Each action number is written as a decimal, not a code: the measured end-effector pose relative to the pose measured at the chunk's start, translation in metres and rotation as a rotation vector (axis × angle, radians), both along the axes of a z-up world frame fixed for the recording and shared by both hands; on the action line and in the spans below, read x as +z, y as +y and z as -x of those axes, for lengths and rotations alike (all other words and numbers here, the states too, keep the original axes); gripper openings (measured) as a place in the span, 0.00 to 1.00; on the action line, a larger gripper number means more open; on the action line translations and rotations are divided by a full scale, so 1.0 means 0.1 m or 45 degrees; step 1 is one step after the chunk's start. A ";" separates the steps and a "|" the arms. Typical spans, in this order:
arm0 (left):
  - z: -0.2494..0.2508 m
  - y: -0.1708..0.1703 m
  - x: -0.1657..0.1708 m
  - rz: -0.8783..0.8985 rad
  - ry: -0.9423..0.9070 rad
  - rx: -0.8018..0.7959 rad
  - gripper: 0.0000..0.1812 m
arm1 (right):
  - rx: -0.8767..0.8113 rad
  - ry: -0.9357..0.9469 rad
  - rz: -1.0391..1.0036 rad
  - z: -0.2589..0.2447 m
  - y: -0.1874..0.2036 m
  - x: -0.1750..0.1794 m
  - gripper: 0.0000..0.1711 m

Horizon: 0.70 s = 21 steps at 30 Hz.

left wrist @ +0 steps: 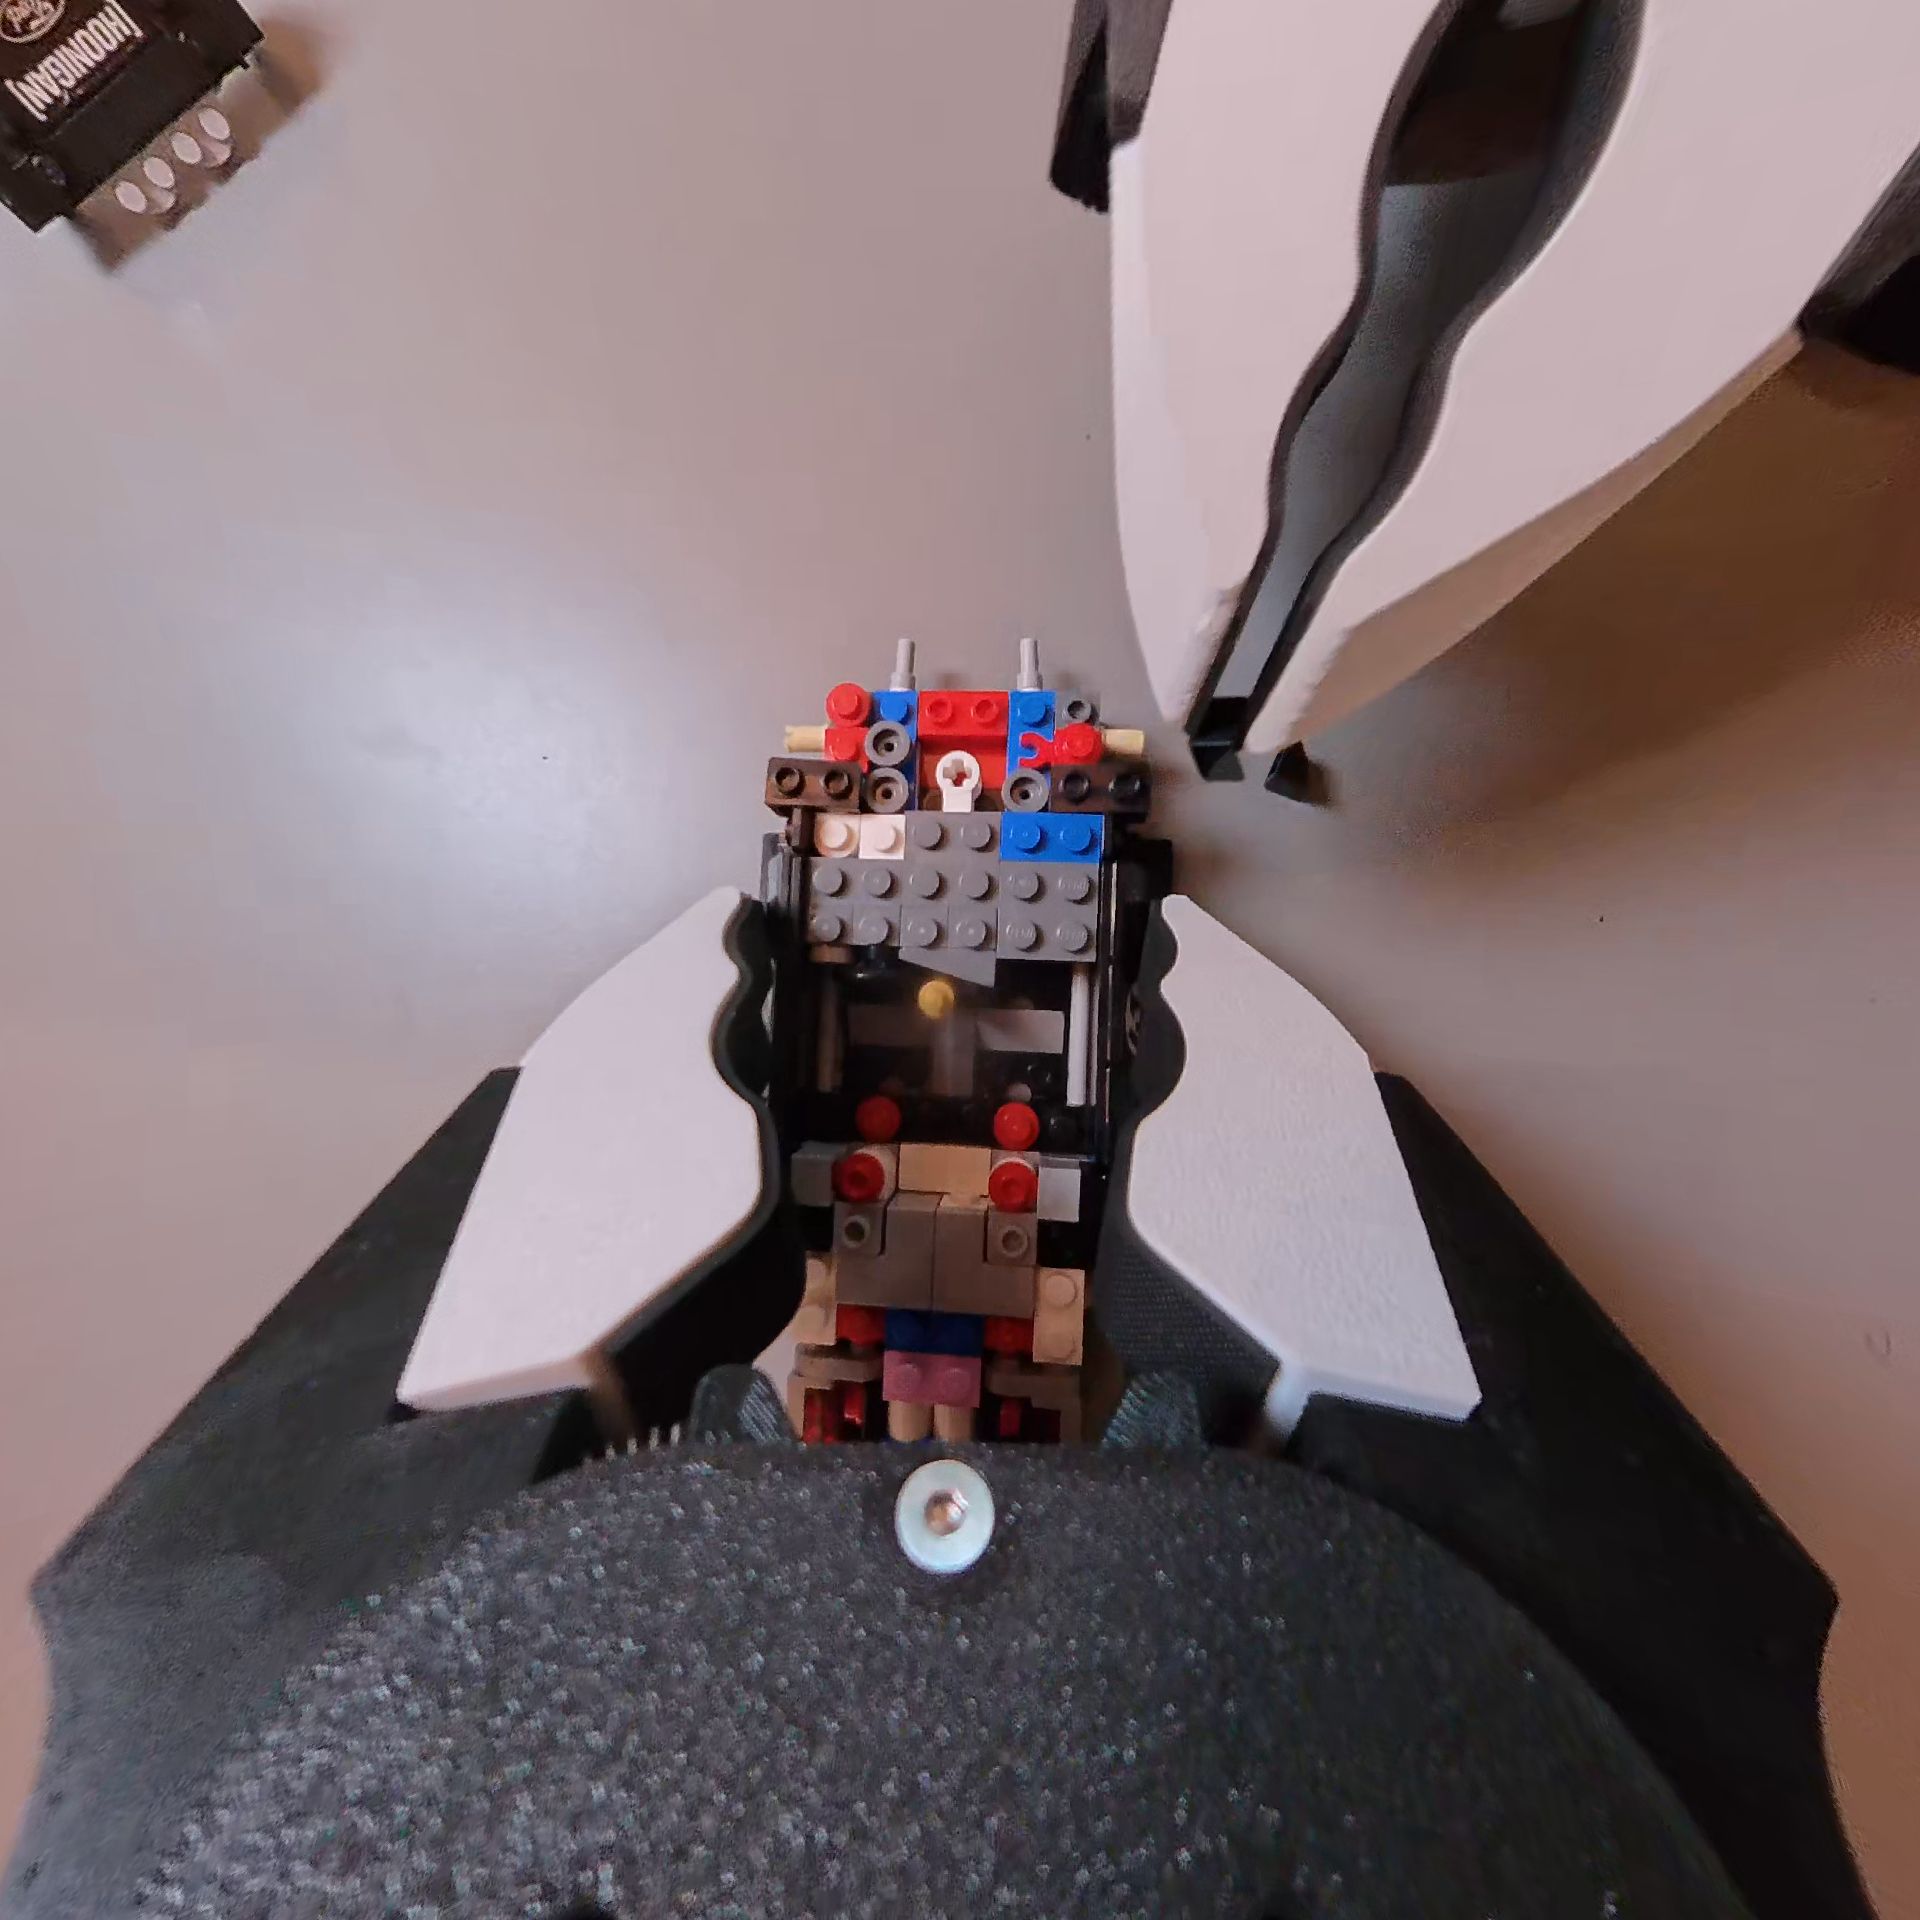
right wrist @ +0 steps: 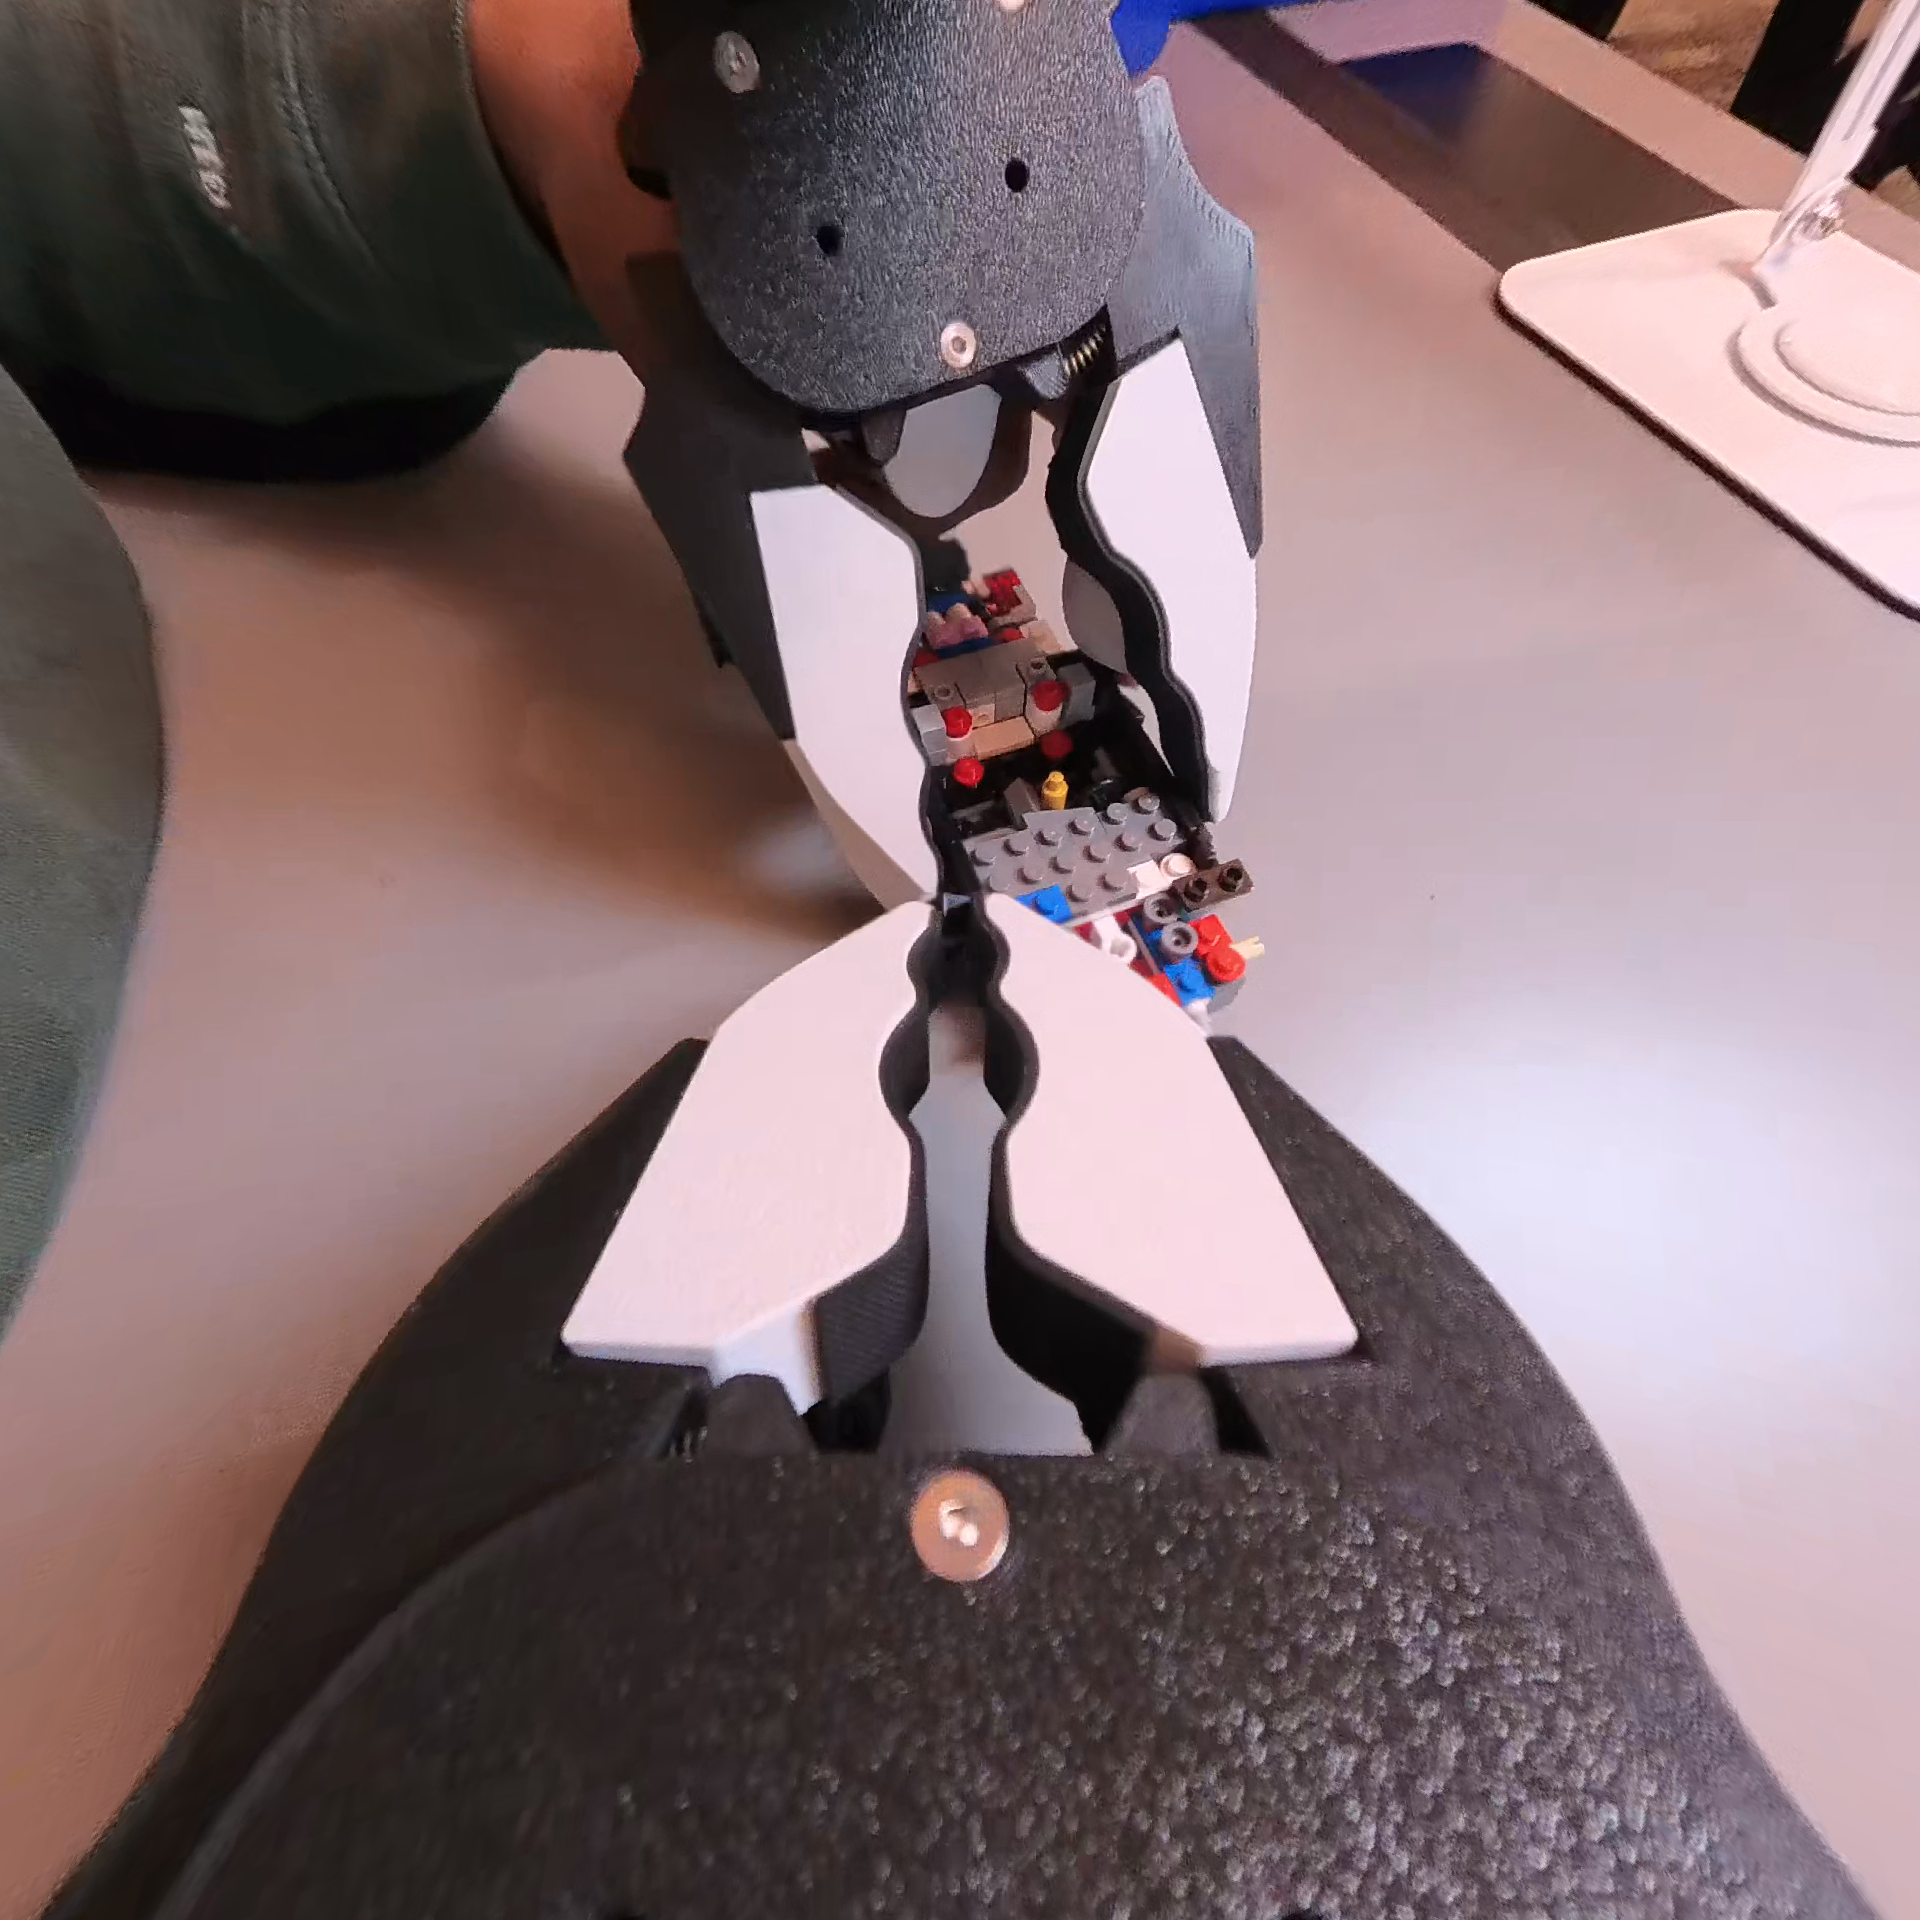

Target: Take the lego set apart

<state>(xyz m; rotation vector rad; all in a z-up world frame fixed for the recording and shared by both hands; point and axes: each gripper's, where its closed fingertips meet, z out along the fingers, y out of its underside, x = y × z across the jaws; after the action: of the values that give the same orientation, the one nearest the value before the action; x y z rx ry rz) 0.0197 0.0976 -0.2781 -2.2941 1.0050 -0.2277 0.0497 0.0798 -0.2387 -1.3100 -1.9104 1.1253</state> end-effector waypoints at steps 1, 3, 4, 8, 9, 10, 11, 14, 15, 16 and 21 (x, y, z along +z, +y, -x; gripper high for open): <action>0.00 0.00 0.00 -0.001 -0.002 -0.003 0.38 | -0.006 0.016 0.026 -0.02 -0.01 0.02 0.03; 0.00 0.00 0.00 -0.003 -0.008 -0.006 0.38 | -0.008 0.047 0.045 -0.06 -0.03 0.05 0.03; 0.00 0.00 0.01 -0.005 -0.015 -0.006 0.38 | -0.008 0.056 0.025 -0.09 -0.03 0.05 0.03; 0.02 0.00 0.06 -0.020 -0.047 0.001 0.42 | 0.039 -0.115 -0.146 -0.28 -0.02 -0.16 0.03; 0.03 0.00 0.08 -0.027 -0.057 0.004 0.42 | 0.043 -0.181 -0.141 -0.31 -0.03 -0.22 0.03; 0.05 0.00 0.11 -0.038 -0.055 0.007 0.42 | 0.036 -0.235 -0.138 -0.33 -0.03 -0.28 0.04; 0.06 0.00 0.14 -0.052 -0.050 0.008 0.43 | 0.036 -0.278 -0.136 -0.34 -0.04 -0.33 0.08; 0.11 -0.04 0.20 -0.073 -0.028 0.022 0.43 | 0.037 -0.328 -0.217 -0.33 -0.05 -0.43 0.11; 0.12 -0.07 0.23 -0.081 -0.021 0.029 0.42 | 0.038 -0.336 -0.238 -0.32 -0.05 -0.43 0.12; 0.14 -0.11 0.26 -0.089 -0.018 0.039 0.42 | 0.039 -0.352 -0.249 -0.33 -0.05 -0.43 0.14; 0.15 -0.39 0.33 -0.107 -0.062 0.078 0.38 | 0.060 -0.377 -0.261 -0.35 -0.08 -0.45 0.14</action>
<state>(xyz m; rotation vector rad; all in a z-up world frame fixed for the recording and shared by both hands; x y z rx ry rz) 0.0044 0.0584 -0.2454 -2.2289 0.9016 -0.2112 0.0850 0.0719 -0.2839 -1.3823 -2.2132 0.7634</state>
